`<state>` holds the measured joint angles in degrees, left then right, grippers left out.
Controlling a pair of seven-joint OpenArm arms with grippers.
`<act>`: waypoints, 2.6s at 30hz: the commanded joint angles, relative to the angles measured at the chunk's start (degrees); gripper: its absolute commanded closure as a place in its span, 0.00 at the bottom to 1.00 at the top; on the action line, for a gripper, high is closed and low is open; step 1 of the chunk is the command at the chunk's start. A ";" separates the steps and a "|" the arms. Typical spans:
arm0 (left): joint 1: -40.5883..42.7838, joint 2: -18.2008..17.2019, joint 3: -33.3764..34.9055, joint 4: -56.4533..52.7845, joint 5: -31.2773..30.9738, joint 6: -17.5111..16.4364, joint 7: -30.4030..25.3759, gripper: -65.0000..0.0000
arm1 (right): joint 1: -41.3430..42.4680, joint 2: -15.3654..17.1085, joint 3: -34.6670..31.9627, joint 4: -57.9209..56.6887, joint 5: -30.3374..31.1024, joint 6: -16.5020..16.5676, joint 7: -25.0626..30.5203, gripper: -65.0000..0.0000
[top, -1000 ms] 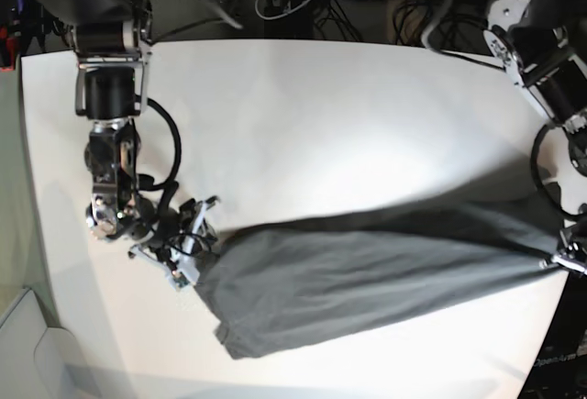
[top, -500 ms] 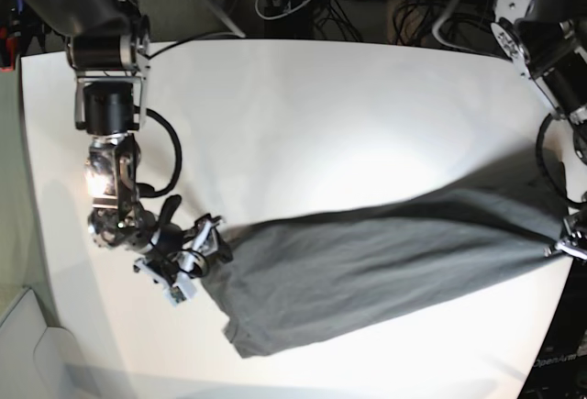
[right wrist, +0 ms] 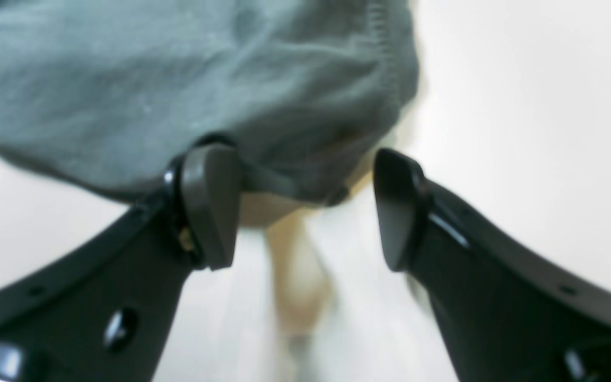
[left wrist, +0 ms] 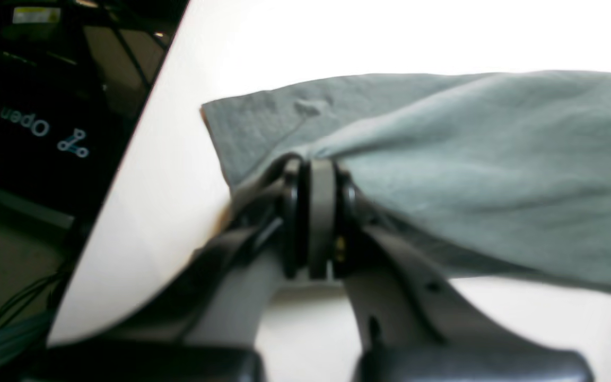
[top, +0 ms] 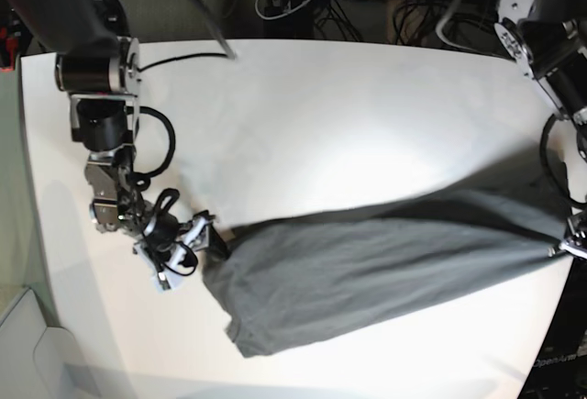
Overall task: Layout the t-shirt on the table in an organized manner, then fold the t-shirt properly
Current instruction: 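Hold the shirt end with the left gripper while the right gripper regrasps the other end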
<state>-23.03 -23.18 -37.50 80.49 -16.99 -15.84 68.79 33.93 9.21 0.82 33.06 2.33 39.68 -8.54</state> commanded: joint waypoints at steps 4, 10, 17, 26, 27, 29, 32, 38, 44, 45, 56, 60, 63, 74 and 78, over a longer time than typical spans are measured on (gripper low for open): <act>-1.46 -1.30 -0.17 0.79 -0.46 0.14 -1.06 0.99 | 1.98 0.68 0.10 0.83 0.97 0.32 3.66 0.39; -1.37 -1.04 0.09 0.79 -0.46 0.14 -1.32 0.99 | 1.98 -0.82 -0.25 0.74 1.06 0.32 6.21 0.39; -1.19 -1.13 0.18 0.79 -0.46 -0.21 -1.06 0.99 | 1.98 -2.31 -0.25 0.74 1.06 0.32 6.47 0.39; 1.44 -1.30 -0.17 0.79 -0.46 -0.30 -1.50 0.99 | 1.89 -3.45 -0.34 -5.85 0.97 0.32 10.25 0.39; 1.88 -1.30 -0.17 0.79 -0.46 -0.30 -1.50 0.99 | 1.89 -3.54 -0.34 -7.17 0.97 0.32 11.83 0.39; 2.15 -1.30 -0.17 0.79 -0.46 -0.30 -1.50 0.99 | 1.89 -3.63 -0.34 -9.28 0.97 0.32 13.94 0.41; 2.67 -1.30 -0.17 0.79 -0.46 -0.30 -1.50 0.99 | 1.89 -4.42 -0.34 -9.89 0.97 0.32 14.65 0.52; 3.47 -1.13 -0.17 0.87 -0.72 -0.30 -1.50 0.99 | 1.98 -4.69 -0.34 -9.72 0.97 0.32 14.65 0.99; 3.47 -1.13 -0.26 2.81 -0.90 -0.38 -0.79 0.99 | 0.48 -2.49 0.19 -3.83 1.41 0.32 12.36 1.00; 3.55 -1.13 -0.26 4.04 -0.90 -0.38 -0.09 0.99 | -0.75 -1.96 0.28 -1.28 1.41 0.32 10.69 1.00; 3.47 1.25 -2.02 18.28 -1.07 -0.38 8.88 0.99 | -14.11 -0.29 5.91 36.00 1.50 0.32 -5.57 1.00; 3.47 1.25 -2.02 19.42 -3.89 -0.38 9.05 0.99 | -15.69 -0.20 7.84 44.61 1.32 0.32 -10.94 1.00; 3.47 0.98 -2.02 18.81 -5.82 -0.21 8.52 0.99 | -15.69 -0.20 7.84 46.19 1.06 0.32 -14.63 1.00; 7.07 -1.39 -1.93 13.45 -6.08 -0.30 4.66 0.99 | -11.21 -1.52 4.76 30.02 0.88 0.32 -15.07 0.64; 7.07 -3.24 -1.93 7.56 -5.82 -0.30 2.02 0.99 | -8.75 -1.52 4.59 25.97 0.88 0.32 -15.07 0.44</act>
<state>-14.92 -25.30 -39.27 87.18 -22.52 -16.32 71.46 24.12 7.33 5.23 58.37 2.57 39.77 -24.36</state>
